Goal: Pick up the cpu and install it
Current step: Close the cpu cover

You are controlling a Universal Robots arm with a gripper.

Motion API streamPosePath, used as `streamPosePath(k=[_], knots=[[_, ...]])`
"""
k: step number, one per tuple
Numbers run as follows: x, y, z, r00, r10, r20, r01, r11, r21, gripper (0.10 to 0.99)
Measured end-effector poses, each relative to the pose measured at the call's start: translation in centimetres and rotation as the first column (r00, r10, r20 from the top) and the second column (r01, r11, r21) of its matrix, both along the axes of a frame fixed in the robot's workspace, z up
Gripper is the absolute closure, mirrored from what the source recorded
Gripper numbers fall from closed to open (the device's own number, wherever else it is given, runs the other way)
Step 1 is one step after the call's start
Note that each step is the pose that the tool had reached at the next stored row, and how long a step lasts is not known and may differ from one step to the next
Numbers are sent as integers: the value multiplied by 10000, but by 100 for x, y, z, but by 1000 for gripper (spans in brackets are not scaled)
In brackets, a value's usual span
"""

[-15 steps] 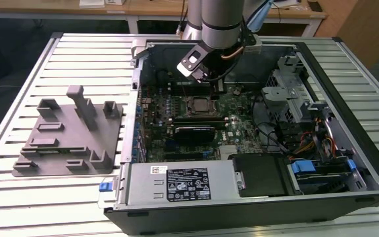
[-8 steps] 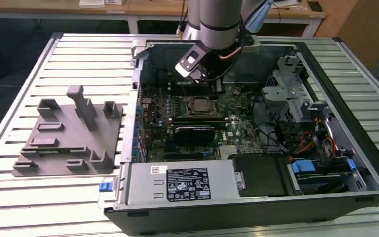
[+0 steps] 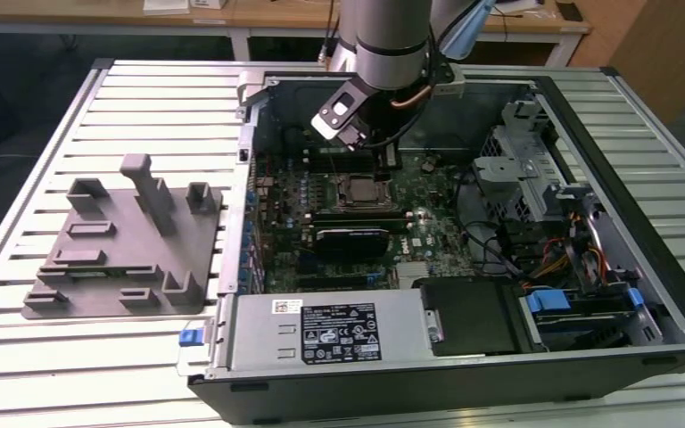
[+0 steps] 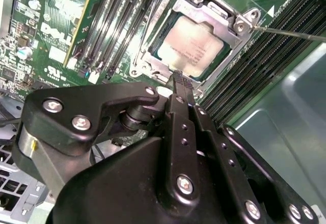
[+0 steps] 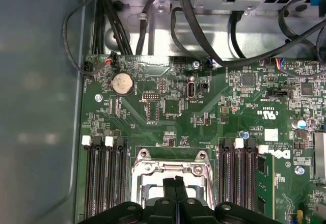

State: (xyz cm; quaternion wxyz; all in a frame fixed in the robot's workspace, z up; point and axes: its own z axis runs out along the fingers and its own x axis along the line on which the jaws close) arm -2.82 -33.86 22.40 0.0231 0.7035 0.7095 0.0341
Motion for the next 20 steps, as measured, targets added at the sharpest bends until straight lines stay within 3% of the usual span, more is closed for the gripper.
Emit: streamPosePath(k=[3,4,5,7,8,9,15,20], knots=[[-2,0,-1,10000,-1,-12,1,10000,1,980],[-2,0,-4,10000,-2,-71,2,10000,3,980],[-2,0,-7,9999,-2,-170,2,10000,1,980],[-2,0,-14,9987,-1,-503,1,10000,1,980],[-1,0,-20,9960,-2,-889,2,10000,1,980],[-1,0,-20,9956,-2,-933,2,10000,-1,980],[-7,0,-20,9956,-1,-936,1,10000,0,980],[-70,0,-22,9956,-2,-935,2,10000,1,980]])
